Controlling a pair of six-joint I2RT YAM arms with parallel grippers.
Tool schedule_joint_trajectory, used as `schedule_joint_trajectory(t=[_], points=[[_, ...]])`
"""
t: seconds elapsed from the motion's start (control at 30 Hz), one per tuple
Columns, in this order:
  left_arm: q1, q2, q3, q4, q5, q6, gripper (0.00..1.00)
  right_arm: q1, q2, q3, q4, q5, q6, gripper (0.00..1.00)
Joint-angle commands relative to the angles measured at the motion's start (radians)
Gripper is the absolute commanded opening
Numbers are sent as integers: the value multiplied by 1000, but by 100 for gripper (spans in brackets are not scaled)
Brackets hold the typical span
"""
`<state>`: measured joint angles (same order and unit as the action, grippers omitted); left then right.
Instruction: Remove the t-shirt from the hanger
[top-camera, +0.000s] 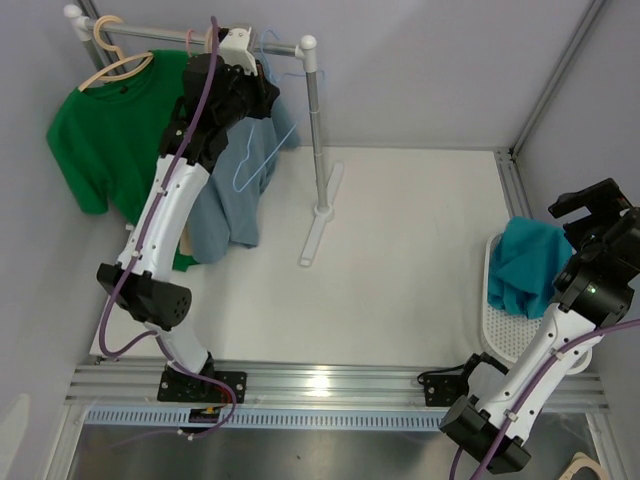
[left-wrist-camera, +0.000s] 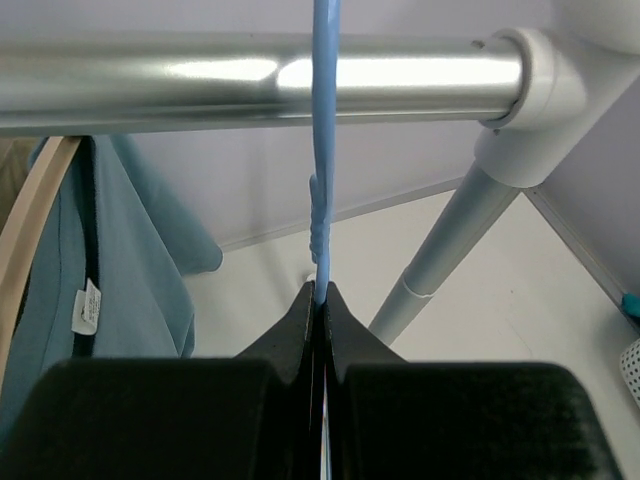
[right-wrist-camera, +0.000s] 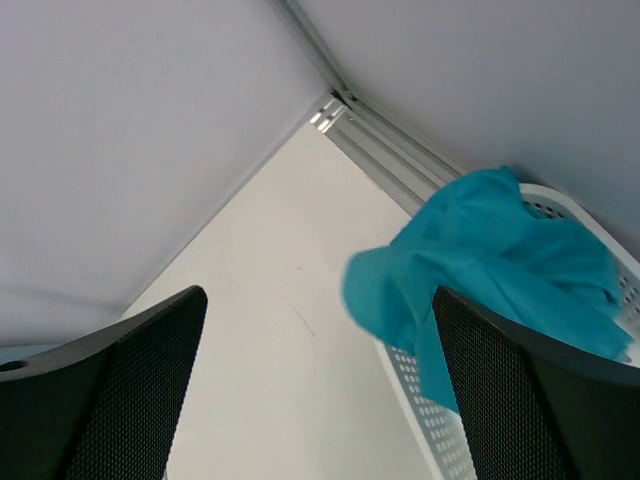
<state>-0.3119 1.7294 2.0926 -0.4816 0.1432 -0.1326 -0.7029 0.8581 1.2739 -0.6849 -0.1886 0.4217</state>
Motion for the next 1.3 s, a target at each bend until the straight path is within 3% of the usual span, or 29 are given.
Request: schedule_joint_trajectory(t=[0.0,0.13,0.17,0.2,0.23,0.3,0.33,0.4,0.6,0.77,0.87,1.07,1.2,1.23,1.27], points=[[5,21,47,17,15,-2,1,-6,-25,31,73,-101,20,99],[4,48,78,-8,27,2,1,-6,-39,38,104,-167,37,99],[4,53,95,-23,24,4,9,-4,-39,42,117,-199,41,99],[4,56,124,-63,16,5,26,-4,-37,45,123,-215,46,99],[4,55,129,-75,-16,4,62,-3,-30,51,130,-233,55,99],[4,24,123,-91,-36,-1,72,2,-16,71,151,-294,65,99],[4,4,115,-86,-40,2,86,16,-1,79,154,-310,69,99],[5,-69,58,-74,-54,5,99,42,16,103,162,-321,68,99],[39,-212,-32,-86,-39,5,100,210,99,165,131,-227,5,99],[129,-264,-94,-78,-18,16,99,289,116,163,157,-184,3,99],[218,-239,-83,-65,134,1,99,310,125,169,163,-184,3,99],[237,-75,75,-143,188,45,97,322,147,211,148,-172,-15,99],[237,-7,131,-146,190,47,86,325,145,206,160,-166,-9,99],[237,11,162,-169,190,50,73,326,147,205,160,-163,-9,100],[237,27,175,-178,176,50,67,327,148,205,160,-161,-11,99]])
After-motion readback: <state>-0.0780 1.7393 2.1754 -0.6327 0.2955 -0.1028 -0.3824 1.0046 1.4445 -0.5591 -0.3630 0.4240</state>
